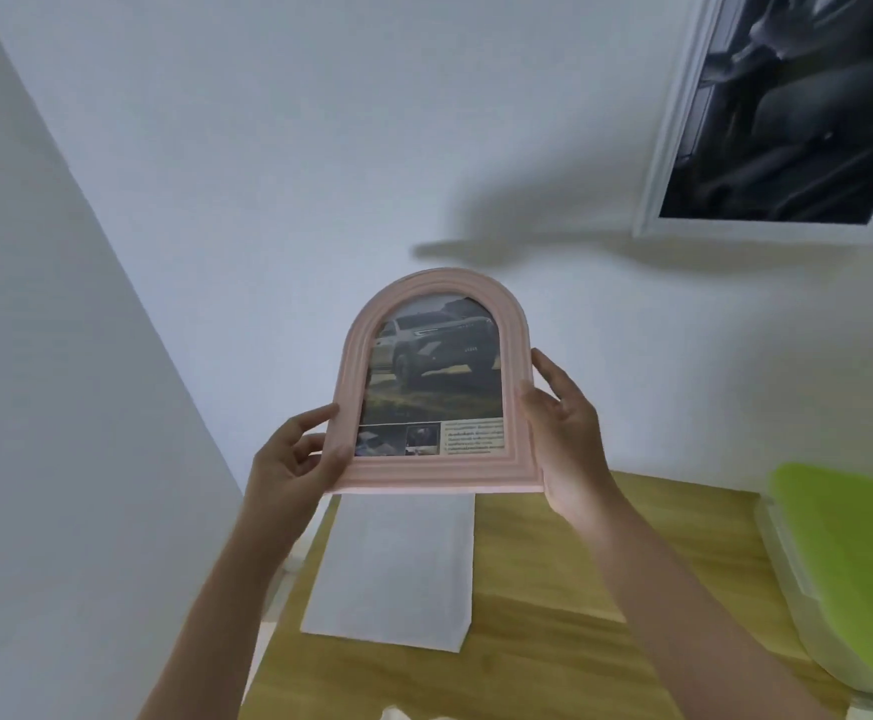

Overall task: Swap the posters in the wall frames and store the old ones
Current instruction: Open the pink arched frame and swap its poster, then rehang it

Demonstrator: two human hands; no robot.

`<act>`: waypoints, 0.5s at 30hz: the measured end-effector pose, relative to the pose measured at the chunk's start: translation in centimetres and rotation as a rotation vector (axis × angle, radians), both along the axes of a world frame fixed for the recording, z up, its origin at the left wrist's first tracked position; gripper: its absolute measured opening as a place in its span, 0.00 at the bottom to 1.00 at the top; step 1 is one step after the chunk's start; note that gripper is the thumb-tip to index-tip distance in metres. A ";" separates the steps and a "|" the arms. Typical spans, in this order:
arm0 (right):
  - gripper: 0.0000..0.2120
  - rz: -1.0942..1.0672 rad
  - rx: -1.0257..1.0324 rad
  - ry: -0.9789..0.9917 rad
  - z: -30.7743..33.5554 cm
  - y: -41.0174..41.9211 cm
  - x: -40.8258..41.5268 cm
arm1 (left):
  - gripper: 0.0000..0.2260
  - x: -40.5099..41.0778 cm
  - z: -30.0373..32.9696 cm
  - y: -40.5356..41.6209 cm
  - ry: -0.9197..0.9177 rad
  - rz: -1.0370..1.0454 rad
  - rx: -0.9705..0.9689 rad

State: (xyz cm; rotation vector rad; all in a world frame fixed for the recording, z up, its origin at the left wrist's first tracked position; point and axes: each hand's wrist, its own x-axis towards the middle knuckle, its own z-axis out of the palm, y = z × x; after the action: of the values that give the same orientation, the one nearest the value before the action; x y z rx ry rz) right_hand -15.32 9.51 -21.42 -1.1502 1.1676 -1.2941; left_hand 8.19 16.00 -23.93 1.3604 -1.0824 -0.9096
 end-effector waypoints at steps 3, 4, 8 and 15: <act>0.24 0.116 -0.077 0.039 3.0 -1.2 1.7 | 0.17 2.2 3.0 -2.0 0.013 -0.018 -0.105; 0.26 0.131 -0.117 0.064 4.1 -1.7 2.2 | 0.18 2.8 4.1 -2.8 0.011 -0.026 -0.143; 0.28 0.089 -0.305 0.076 9.4 -4.5 3.6 | 0.18 4.7 9.2 -6.3 -0.056 -0.070 -0.283; 0.28 -0.038 -0.652 0.125 19.5 -9.1 5.1 | 0.22 6.9 19.8 -12.9 -0.176 -0.093 -0.559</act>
State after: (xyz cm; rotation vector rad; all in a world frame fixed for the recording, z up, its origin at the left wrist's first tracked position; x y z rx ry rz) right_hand -10.20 0.41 -1.88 -1.6993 0.8708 -1.7172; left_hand 15.07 3.06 -4.13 0.9383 -1.4162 -0.4982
